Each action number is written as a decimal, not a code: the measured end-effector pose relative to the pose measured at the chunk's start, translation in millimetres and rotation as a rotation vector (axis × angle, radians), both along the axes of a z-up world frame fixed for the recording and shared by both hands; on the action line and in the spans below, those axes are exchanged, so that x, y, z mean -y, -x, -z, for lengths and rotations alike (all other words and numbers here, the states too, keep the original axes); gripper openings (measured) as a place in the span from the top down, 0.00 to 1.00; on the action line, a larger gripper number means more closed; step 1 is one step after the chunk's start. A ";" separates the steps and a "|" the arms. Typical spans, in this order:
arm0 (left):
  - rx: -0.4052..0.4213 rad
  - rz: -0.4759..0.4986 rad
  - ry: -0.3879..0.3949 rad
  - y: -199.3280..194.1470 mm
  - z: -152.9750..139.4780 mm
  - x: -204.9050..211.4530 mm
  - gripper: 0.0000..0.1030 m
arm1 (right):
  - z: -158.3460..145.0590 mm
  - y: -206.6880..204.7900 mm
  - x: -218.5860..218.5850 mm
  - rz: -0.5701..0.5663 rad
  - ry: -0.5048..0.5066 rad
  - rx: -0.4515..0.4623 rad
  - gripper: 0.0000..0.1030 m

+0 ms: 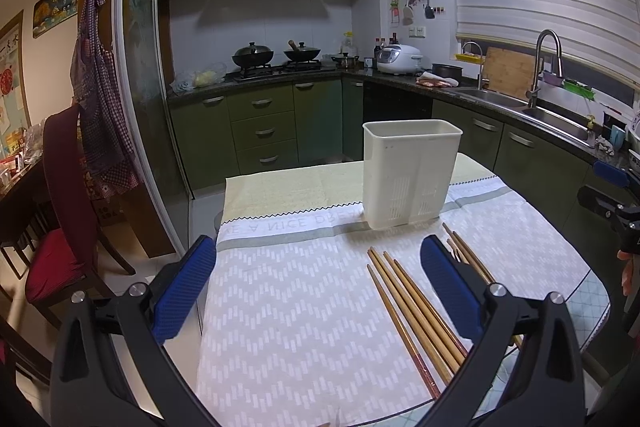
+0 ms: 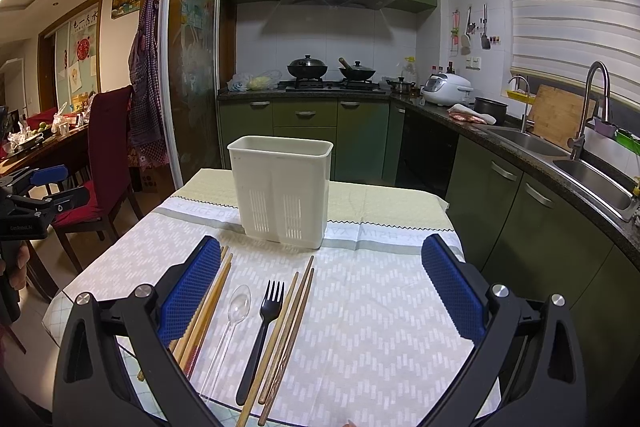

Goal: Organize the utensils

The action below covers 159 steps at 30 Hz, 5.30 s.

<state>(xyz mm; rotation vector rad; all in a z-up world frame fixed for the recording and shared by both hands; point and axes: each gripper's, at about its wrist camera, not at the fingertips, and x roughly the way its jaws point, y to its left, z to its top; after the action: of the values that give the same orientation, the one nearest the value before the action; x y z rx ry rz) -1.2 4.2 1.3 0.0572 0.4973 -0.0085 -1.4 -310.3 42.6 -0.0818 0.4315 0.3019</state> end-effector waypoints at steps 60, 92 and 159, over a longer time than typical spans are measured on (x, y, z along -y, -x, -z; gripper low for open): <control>-0.841 -0.126 0.063 -138.8 121.5 56.5 0.36 | 59.9 -93.5 -4.8 -0.012 -0.050 -0.487 0.04; -0.913 -0.072 0.066 -142.6 132.1 54.5 0.91 | 133.0 -158.4 -30.5 -0.093 0.169 -0.861 0.45; -0.624 0.156 0.104 -124.3 -1.0 47.6 0.94 | 6.0 -127.8 -21.1 -0.152 0.004 -0.637 0.94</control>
<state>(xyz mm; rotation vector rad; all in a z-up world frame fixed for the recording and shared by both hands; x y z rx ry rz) 123.2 -43.4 2.3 -0.0107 1.1139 -0.2097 126.4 -289.3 36.6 -0.0195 1.0611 0.4778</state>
